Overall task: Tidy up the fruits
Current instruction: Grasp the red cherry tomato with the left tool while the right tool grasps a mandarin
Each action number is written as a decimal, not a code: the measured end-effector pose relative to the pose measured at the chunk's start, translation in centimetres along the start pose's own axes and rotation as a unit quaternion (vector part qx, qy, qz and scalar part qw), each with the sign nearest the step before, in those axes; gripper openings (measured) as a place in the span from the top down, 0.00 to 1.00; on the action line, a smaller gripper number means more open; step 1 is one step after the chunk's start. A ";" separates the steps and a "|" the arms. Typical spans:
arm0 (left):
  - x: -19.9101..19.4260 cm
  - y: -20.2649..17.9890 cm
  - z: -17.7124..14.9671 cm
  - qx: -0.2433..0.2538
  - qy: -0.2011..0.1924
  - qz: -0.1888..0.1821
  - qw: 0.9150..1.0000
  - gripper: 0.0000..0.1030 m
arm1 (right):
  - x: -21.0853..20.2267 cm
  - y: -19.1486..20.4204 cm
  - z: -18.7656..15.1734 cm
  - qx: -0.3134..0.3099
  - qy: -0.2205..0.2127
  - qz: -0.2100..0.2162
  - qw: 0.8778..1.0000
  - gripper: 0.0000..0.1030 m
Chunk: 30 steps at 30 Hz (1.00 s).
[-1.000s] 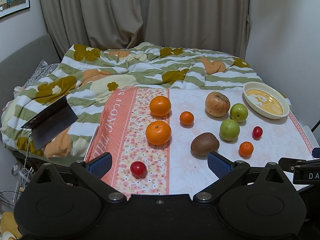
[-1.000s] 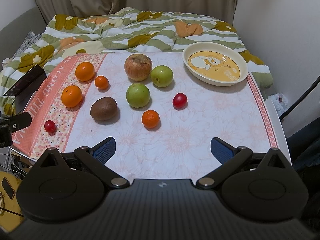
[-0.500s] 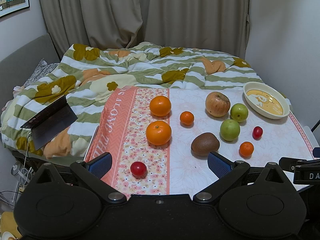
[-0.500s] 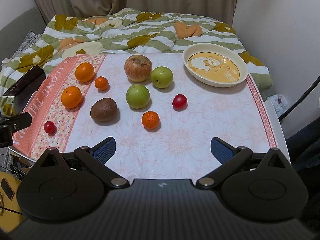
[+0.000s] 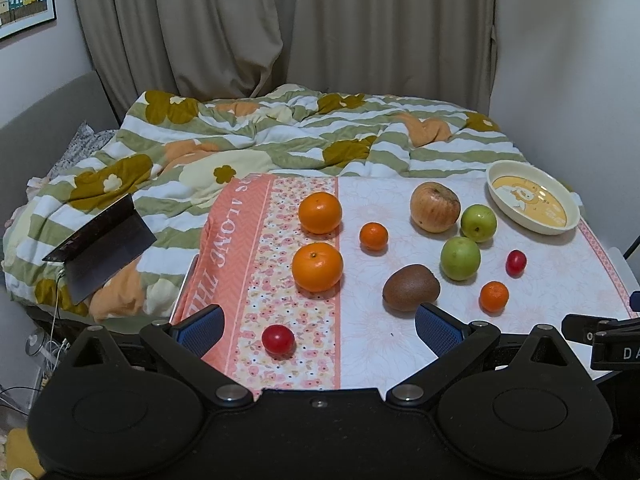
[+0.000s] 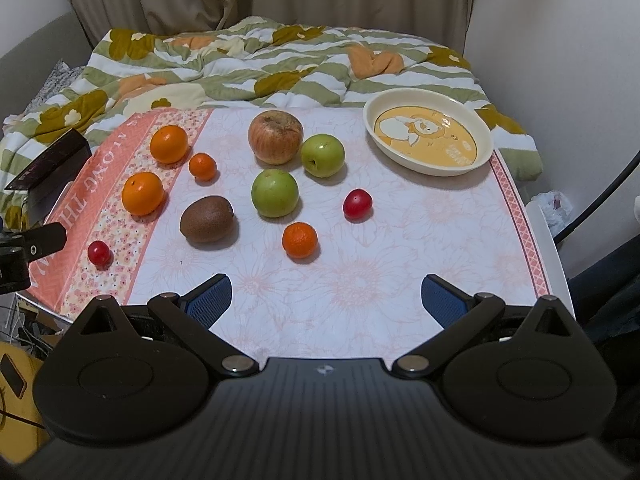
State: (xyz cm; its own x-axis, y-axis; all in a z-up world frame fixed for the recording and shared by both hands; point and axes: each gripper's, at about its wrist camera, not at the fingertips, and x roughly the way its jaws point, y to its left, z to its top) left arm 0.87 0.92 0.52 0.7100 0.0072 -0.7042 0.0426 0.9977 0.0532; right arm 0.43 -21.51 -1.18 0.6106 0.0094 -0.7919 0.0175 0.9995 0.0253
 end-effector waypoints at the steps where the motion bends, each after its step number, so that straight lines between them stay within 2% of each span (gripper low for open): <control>1: 0.0 0.1 0.1 -0.004 0.001 -0.002 1.000 0.00 | 0.1 -0.1 0.2 -0.001 0.003 0.002 1.000 0.00; 5: 1.1 0.4 -0.1 -0.021 0.008 -0.006 1.000 0.00 | 1.1 -0.2 0.8 -0.017 0.004 0.007 1.000 0.00; 15: 6.7 1.6 -1.9 -0.043 0.021 0.050 0.998 0.03 | 7.1 0.2 0.4 -0.045 -0.011 0.030 0.999 0.00; 18: 8.6 1.8 -2.5 -0.041 0.037 0.061 0.997 0.13 | 8.6 0.4 0.1 -0.053 -0.018 0.029 0.998 0.00; 21: 10.3 1.9 -3.1 -0.040 0.051 0.067 0.996 0.18 | 10.0 0.7 -0.2 -0.061 -0.021 0.032 0.997 0.00; 23: 11.1 2.0 -3.5 -0.043 0.056 0.069 0.995 0.22 | 11.1 0.9 -0.3 -0.065 -0.020 0.034 0.997 0.00; 25: 11.9 2.1 -3.7 -0.045 0.062 0.068 0.995 0.32 | 12.0 1.0 -0.3 -0.067 -0.020 0.038 0.997 0.00; 29: 12.8 2.2 -3.9 -0.049 0.067 0.070 0.994 0.38 | 13.0 1.3 -0.3 -0.067 -0.021 0.039 0.997 0.00; 30: 13.0 2.3 -3.9 -0.052 0.069 0.069 0.994 0.43 | 13.2 1.5 -0.2 -0.066 -0.021 0.039 0.997 0.00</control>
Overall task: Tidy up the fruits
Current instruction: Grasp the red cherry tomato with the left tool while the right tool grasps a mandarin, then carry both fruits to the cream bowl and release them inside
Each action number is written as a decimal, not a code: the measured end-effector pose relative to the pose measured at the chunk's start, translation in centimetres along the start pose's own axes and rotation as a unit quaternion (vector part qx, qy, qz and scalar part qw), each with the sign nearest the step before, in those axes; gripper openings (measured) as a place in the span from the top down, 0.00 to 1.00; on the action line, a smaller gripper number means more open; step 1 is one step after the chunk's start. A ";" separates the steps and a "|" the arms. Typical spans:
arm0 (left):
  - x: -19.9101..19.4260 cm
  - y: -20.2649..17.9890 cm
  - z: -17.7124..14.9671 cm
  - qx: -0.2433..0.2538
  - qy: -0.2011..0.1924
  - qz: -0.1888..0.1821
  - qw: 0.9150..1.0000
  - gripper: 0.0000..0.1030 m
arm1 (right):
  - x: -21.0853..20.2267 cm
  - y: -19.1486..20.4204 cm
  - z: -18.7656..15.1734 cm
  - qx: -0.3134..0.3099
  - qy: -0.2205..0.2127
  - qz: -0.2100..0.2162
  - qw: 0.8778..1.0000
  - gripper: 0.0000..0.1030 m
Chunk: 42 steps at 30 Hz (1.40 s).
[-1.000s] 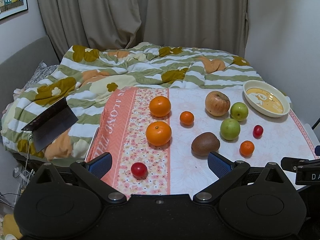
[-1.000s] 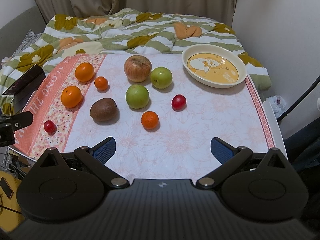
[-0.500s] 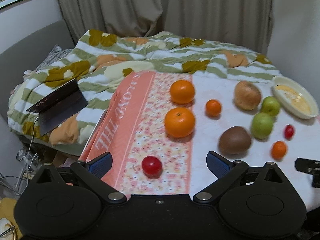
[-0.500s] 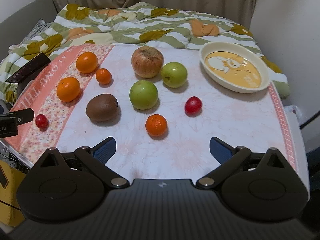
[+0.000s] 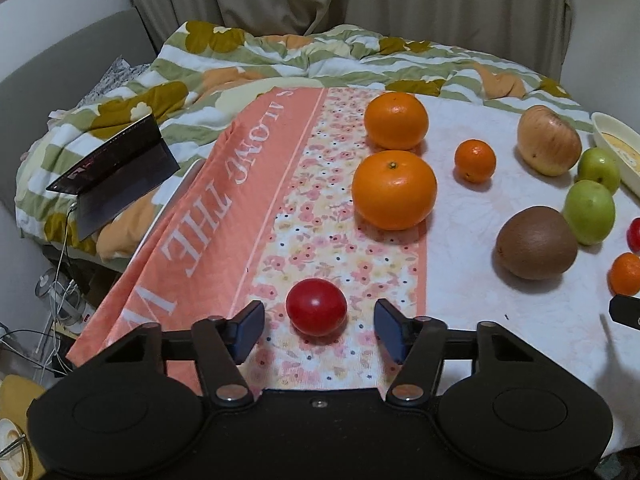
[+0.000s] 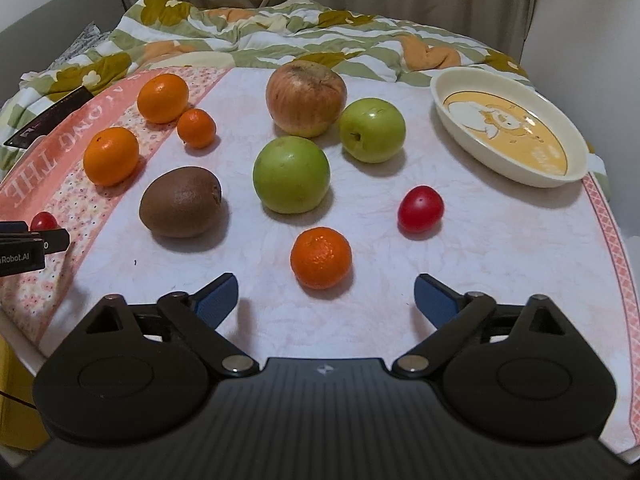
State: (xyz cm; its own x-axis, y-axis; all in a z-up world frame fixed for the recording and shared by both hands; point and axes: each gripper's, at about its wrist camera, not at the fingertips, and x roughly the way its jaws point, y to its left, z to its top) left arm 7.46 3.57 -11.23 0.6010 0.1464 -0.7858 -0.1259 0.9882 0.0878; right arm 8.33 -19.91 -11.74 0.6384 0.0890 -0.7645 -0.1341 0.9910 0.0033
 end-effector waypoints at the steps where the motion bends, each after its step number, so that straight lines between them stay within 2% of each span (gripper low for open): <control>1: 0.2 0.1 0.0 -0.003 0.003 -0.003 1.000 0.46 | 0.2 0.0 0.1 0.001 0.001 0.001 1.000 0.00; 2: 0.3 0.0 0.1 -0.005 0.004 -0.006 1.000 0.48 | 0.4 0.0 0.1 0.001 0.002 0.001 1.000 0.00; 4: 0.3 0.1 0.2 -0.010 0.003 -0.012 1.000 0.58 | 0.6 0.0 0.2 0.003 0.005 -0.001 1.000 0.00; 6: 0.3 0.1 0.4 -0.010 0.001 -0.013 1.000 0.65 | 0.8 -0.1 0.2 0.006 0.006 -0.001 1.000 0.04; 7: 0.3 0.1 0.4 -0.011 0.001 -0.015 1.000 0.65 | 0.8 -0.1 0.3 0.007 0.007 -0.001 1.000 0.06; 9: 0.3 0.2 0.4 -0.012 0.000 -0.017 1.000 0.65 | 1.0 0.0 0.4 0.007 0.008 -0.001 1.000 0.16; 14: 0.2 0.3 0.2 -0.005 0.001 -0.023 1.000 0.66 | 1.4 0.0 0.8 0.010 0.014 -0.001 1.000 0.29; 16: 0.1 0.4 0.1 -0.003 0.003 -0.026 1.000 0.66 | 1.5 0.0 1.1 0.010 0.015 0.002 1.000 0.40; 17: 0.1 0.4 0.1 -0.001 0.003 -0.027 1.000 0.66 | 1.5 0.1 1.2 0.009 0.016 0.002 1.000 0.51; 23: -0.9 0.6 0.3 0.007 -0.006 -0.044 0.999 0.66 | 0.7 0.2 1.6 0.019 0.011 -0.005 1.000 0.51; 31: -4.0 0.4 2.6 0.020 -0.034 -0.083 0.996 0.66 | -3.3 -0.1 2.8 0.042 -0.010 -0.020 0.999 0.51; 36: -6.0 -0.8 4.8 0.041 -0.055 -0.110 0.992 0.66 | -6.2 -1.4 3.5 0.071 -0.027 -0.023 0.997 0.51; 42: -8.2 -3.8 7.3 0.068 -0.084 -0.143 0.984 0.66 | -8.8 -4.3 4.7 0.075 -0.041 -0.033 0.996 0.51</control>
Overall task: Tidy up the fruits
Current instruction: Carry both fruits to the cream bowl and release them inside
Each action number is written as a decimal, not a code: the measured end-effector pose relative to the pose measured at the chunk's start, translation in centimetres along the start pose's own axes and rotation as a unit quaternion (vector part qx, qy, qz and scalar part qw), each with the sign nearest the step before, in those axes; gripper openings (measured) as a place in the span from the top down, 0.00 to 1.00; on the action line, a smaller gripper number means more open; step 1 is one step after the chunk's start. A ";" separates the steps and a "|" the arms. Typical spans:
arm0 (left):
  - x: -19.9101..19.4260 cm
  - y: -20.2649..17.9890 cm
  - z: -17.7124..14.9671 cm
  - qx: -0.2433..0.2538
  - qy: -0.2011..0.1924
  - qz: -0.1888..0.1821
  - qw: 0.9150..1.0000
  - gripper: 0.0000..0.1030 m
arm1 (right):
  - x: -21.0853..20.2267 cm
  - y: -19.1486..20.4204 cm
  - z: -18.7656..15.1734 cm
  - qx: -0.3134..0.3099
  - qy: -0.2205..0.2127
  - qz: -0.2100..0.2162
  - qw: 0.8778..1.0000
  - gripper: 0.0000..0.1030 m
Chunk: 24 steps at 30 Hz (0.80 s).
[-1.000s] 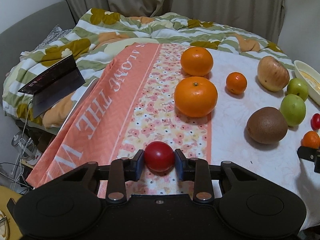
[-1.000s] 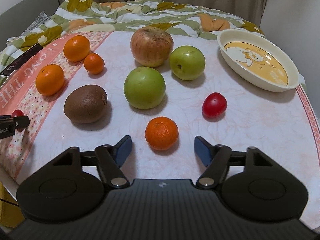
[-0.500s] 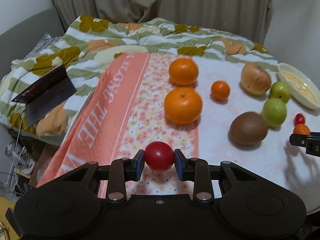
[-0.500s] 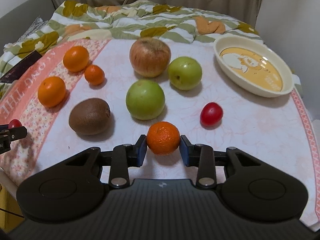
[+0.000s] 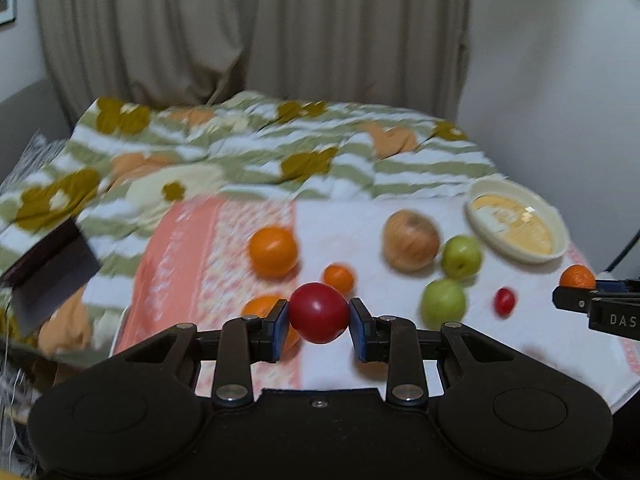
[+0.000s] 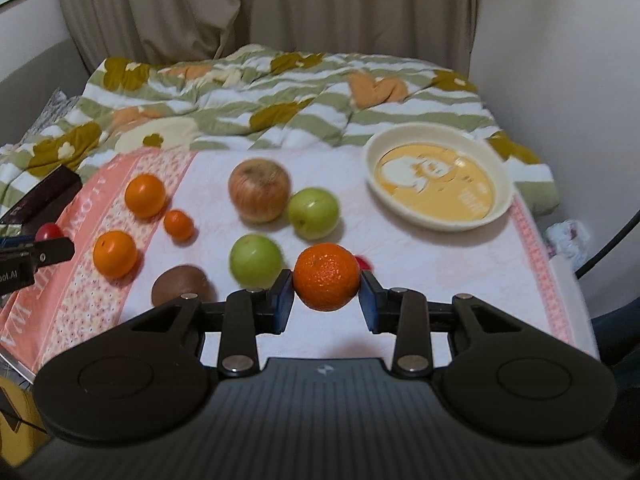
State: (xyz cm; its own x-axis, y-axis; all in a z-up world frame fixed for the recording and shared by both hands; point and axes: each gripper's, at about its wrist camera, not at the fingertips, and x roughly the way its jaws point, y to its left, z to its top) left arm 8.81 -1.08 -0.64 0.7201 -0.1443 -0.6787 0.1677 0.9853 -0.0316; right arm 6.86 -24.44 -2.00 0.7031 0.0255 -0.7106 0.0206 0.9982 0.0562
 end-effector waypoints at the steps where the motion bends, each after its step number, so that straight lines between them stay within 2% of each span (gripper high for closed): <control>1: 0.0 -0.6 0.4 0.003 -0.003 -0.004 1.000 0.66 | -0.3 -0.7 0.4 0.001 -0.002 0.000 1.000 0.51; 7: 0.4 -4.6 3.3 0.006 -0.013 -0.021 1.000 0.66 | -1.2 -5.6 3.1 -0.004 -0.010 -0.002 1.000 0.51; 13: 2.1 -9.6 6.7 -0.006 -0.021 -0.015 1.000 0.66 | -0.4 -10.4 6.2 -0.029 -0.016 0.021 0.999 0.51; 18: 5.3 -13.7 9.2 -0.015 -0.022 -0.012 1.000 0.66 | 2.5 -14.6 9.3 -0.040 -0.022 0.040 0.998 0.51; 24: 10.2 -17.5 11.8 -0.009 -0.004 -0.032 0.999 0.66 | 7.7 -18.4 12.0 -0.030 -0.012 0.050 0.998 0.51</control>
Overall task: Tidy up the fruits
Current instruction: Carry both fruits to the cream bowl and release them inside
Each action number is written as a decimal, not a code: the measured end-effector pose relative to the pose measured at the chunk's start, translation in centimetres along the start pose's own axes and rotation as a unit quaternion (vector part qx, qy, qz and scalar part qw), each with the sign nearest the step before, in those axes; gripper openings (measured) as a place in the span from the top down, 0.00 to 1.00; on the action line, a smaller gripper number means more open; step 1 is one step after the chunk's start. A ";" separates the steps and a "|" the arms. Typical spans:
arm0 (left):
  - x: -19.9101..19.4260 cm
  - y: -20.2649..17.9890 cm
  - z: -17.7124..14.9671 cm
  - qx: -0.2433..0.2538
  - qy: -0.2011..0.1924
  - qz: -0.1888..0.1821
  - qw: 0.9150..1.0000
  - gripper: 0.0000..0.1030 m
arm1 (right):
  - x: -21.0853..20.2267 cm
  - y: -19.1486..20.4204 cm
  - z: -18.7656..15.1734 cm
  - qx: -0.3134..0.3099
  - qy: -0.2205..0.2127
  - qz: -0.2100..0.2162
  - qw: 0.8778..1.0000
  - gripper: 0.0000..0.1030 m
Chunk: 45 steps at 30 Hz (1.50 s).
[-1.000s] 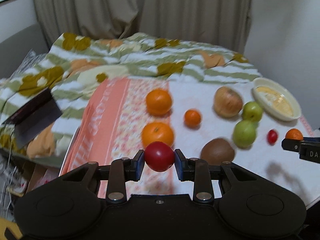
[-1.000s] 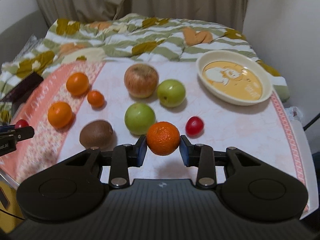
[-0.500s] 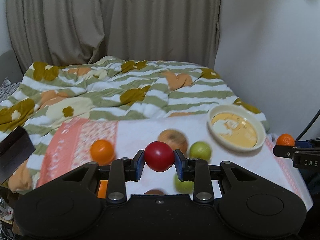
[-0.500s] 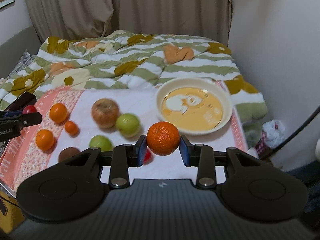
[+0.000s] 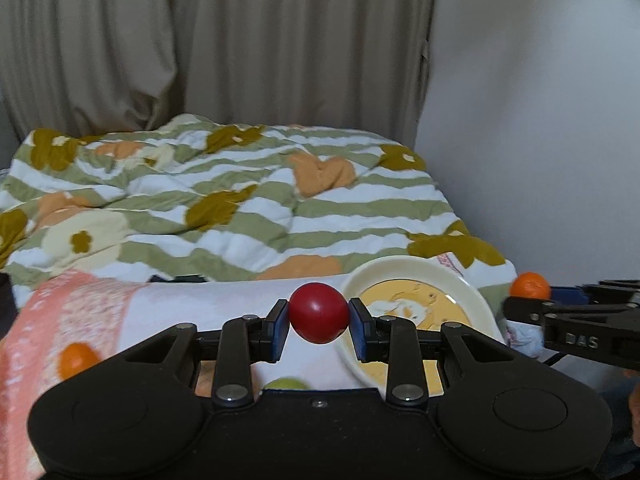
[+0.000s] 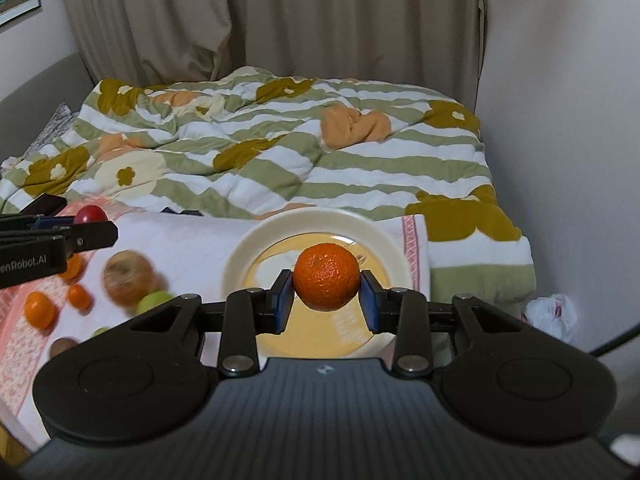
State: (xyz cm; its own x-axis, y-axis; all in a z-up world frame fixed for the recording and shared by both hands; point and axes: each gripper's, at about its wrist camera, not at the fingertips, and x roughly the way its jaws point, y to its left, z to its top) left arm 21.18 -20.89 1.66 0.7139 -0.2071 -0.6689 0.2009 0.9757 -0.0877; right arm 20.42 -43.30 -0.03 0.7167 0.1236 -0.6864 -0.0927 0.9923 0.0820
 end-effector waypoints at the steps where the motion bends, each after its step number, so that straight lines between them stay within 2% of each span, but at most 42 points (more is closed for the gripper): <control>1: 0.9 -0.5 0.3 0.003 0.003 -0.003 1.000 0.66 | 1.0 -0.6 0.3 0.003 0.003 0.002 1.000 0.51; 11: 10.8 -4.0 1.5 0.055 0.049 -0.023 0.997 0.66 | 7.9 -4.4 1.4 0.029 0.025 0.001 0.999 0.51; 20: 15.8 -5.9 1.2 0.104 0.073 -0.035 0.991 0.65 | 9.8 -5.5 1.7 0.027 0.038 -0.008 0.999 0.51; 21: 16.0 -6.0 1.1 0.107 0.076 -0.036 0.991 0.65 | 9.8 -5.6 1.7 0.029 0.039 -0.009 0.999 0.51; 23: 16.2 -6.2 1.1 0.113 0.075 -0.041 0.990 0.52 | 9.7 -5.8 1.8 0.031 0.039 -0.014 0.999 0.51; 25: 15.8 -6.4 1.2 0.121 0.068 -0.041 0.989 0.19 | 9.5 -6.0 2.0 0.031 0.037 -0.014 0.999 0.51; 27: 14.7 -6.3 1.1 0.129 0.052 -0.031 0.990 0.09 | 9.2 -6.1 2.1 0.031 0.035 -0.015 0.999 0.51; 36: 11.0 -3.5 1.1 0.086 0.053 -0.018 0.995 0.05 | 9.9 -4.8 1.9 0.004 0.047 0.015 0.999 0.51; 45: 9.0 -1.7 0.6 0.067 0.052 0.005 0.996 0.04 | 13.9 -2.7 1.6 -0.023 0.054 0.036 0.998 0.51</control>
State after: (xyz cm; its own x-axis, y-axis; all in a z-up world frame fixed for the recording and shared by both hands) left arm 27.71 -24.42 -3.74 0.6447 -0.1819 -0.7425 0.2864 0.9580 0.0140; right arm 31.69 -44.25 -8.66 0.6287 0.1911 -0.7538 -0.1752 0.9792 0.1022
